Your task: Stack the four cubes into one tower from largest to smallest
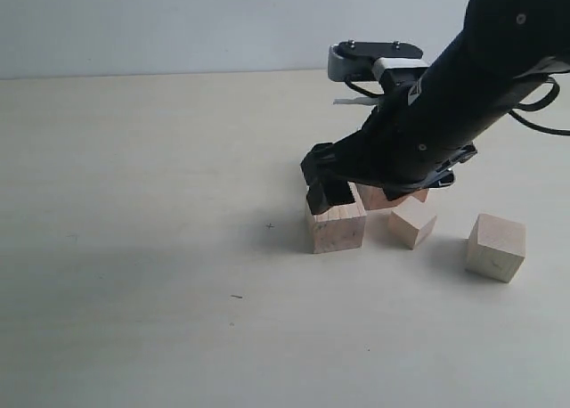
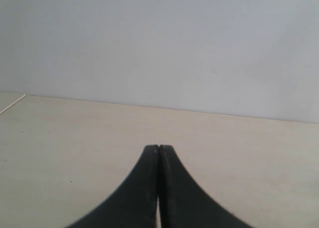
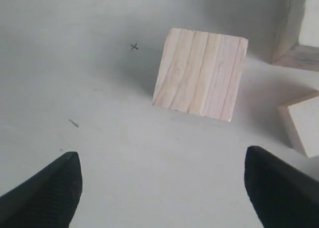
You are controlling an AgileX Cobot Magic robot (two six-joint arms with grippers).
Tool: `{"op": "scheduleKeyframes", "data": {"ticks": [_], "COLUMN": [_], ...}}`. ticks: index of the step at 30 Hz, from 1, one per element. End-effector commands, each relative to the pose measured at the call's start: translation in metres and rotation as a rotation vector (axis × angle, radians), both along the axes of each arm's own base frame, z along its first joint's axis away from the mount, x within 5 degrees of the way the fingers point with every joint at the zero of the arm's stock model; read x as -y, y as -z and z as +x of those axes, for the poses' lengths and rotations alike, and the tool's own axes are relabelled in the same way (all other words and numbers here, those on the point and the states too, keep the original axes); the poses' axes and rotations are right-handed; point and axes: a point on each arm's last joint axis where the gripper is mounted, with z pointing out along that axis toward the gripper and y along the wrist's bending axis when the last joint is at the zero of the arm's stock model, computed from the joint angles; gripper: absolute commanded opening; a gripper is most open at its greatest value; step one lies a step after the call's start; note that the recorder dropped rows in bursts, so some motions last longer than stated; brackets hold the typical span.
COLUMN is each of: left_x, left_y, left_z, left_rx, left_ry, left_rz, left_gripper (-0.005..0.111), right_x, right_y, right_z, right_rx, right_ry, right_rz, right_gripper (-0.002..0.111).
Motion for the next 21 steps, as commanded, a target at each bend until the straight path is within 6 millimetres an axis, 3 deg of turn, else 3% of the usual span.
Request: {"op": "scheduleKeyframes", "data": {"ticks": [1, 7, 9, 11, 16, 21], "left_x": [0.000, 0.000, 0.000, 0.000, 0.000, 0.000], "left_y": [0.001, 0.001, 0.001, 0.001, 0.001, 0.001], "left_z": [0.000, 0.000, 0.000, 0.000, 0.000, 0.000], "left_rx": [0.004, 0.004, 0.004, 0.004, 0.004, 0.004], "left_ry": [0.007, 0.007, 0.007, 0.007, 0.007, 0.007], "left_rz": [-0.007, -0.005, -0.005, -0.005, -0.007, -0.007], "left_gripper": [0.000, 0.000, 0.000, 0.000, 0.000, 0.000], "right_x": [-0.003, -0.004, 0.001, 0.018, 0.064, 0.065], "right_y": [0.014, 0.020, 0.005, -0.014, -0.036, -0.026], "right_z": [0.011, 0.017, 0.019, 0.024, 0.055, 0.085], "right_rx": [0.019, 0.051, 0.137, 0.219, 0.230, 0.155], "right_ry": [-0.002, -0.009, -0.014, 0.009, 0.177, 0.160], "right_rz": [-0.022, -0.035, -0.038, -0.069, -0.107, -0.164], "right_gripper": [0.090, 0.093, 0.093, 0.093, 0.094, 0.102]}}
